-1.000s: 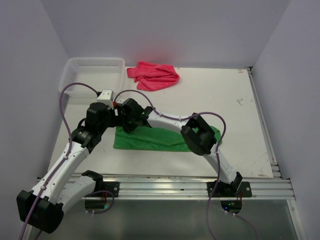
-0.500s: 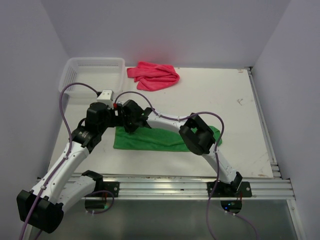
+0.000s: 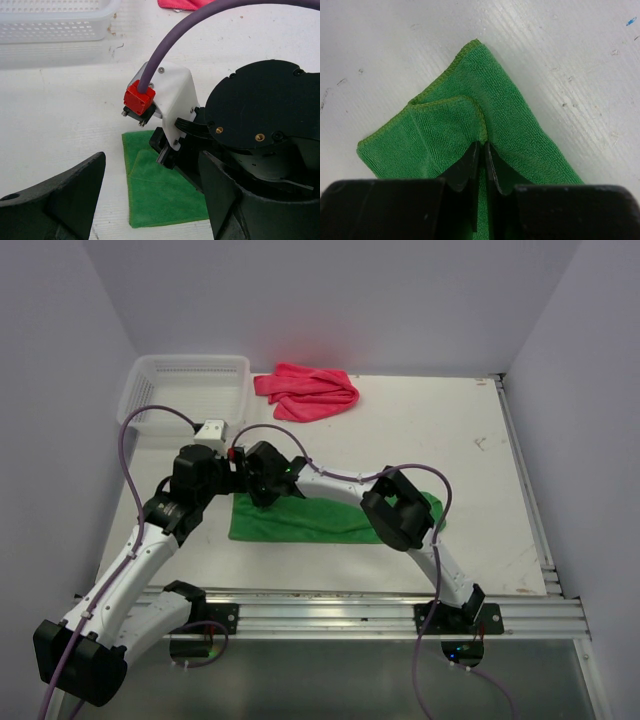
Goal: Roll the towels
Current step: Fold the towel
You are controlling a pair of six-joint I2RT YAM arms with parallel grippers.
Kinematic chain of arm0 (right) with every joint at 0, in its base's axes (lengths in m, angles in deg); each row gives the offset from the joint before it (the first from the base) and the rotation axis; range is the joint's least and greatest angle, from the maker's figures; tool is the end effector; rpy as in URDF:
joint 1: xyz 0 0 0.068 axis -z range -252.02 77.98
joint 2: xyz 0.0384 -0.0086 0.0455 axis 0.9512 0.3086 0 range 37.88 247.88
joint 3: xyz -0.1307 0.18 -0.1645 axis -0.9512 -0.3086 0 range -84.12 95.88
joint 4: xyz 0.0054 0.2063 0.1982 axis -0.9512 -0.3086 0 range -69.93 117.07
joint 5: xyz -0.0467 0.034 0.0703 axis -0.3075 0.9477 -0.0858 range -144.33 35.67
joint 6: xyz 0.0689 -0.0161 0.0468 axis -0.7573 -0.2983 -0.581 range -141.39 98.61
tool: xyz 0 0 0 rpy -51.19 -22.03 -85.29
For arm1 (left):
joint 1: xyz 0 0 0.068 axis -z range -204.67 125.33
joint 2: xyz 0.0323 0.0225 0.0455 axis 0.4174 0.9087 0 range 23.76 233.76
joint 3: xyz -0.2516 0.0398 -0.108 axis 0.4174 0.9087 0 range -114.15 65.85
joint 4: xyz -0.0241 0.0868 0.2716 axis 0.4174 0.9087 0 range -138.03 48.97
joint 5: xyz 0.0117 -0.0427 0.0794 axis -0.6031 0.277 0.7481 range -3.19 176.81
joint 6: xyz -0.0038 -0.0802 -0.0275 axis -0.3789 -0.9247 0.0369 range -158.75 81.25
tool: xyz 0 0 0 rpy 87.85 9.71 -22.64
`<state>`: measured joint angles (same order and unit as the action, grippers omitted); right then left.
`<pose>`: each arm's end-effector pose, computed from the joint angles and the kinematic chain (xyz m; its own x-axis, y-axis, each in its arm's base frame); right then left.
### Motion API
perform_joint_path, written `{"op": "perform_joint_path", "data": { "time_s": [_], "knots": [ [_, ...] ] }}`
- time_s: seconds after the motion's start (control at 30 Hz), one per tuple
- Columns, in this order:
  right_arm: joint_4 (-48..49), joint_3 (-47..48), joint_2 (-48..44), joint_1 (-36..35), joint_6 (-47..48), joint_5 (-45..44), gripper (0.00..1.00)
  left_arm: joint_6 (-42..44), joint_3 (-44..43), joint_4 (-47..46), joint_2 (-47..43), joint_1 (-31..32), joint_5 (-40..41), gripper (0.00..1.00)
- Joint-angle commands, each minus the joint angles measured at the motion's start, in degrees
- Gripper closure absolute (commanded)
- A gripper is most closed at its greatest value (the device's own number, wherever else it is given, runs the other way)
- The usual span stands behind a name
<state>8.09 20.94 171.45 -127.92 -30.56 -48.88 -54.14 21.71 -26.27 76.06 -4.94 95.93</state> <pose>0.3149 0.4775 0.1216 -0.5452 -0.5222 -0.6558 -0.7834 0.5959 0.1768 0.2496 -0.0769 0.2728 -0.5069 -0.0966 -0.8566 0.0720 0.9855 -0.1537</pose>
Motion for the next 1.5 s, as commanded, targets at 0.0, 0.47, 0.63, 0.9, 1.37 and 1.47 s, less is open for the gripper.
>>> {"op": "perform_joint_path", "data": {
  "time_s": [0.0,0.47,0.63,0.9,1.37,1.47],
  "knots": [
    [0.00,-0.90,-5.16,-0.35,-0.59,-0.88,0.90,1.16,-0.16,-2.16,-0.61,-0.30,-0.69,0.21],
    [2.46,-3.28,-7.10,-0.53,-2.69,-2.20,0.93,1.16,-0.07,-2.16,-0.79,-0.30,-0.77,0.21],
    [2.98,-4.42,-8.16,-0.70,-2.87,-3.34,0.87,1.16,-0.16,-2.25,-0.79,-0.30,-0.95,0.21],
    [3.34,-5.21,-8.51,-1.23,-3.05,-5.10,0.89,1.16,-0.07,-2.25,-1.05,-0.30,-1.04,0.20],
    [5.09,-8.20,-11.67,-2.20,-4.97,-3.97,1.00,1.16,0.02,-2.25,-1.67,-0.30,-0.69,0.20],
    [6.32,-8.90,-12.11,-2.20,-7.60,-1.07,1.00,1.07,-0.07,-2.25,-1.67,-0.30,-0.60,0.20]
  ]
}}
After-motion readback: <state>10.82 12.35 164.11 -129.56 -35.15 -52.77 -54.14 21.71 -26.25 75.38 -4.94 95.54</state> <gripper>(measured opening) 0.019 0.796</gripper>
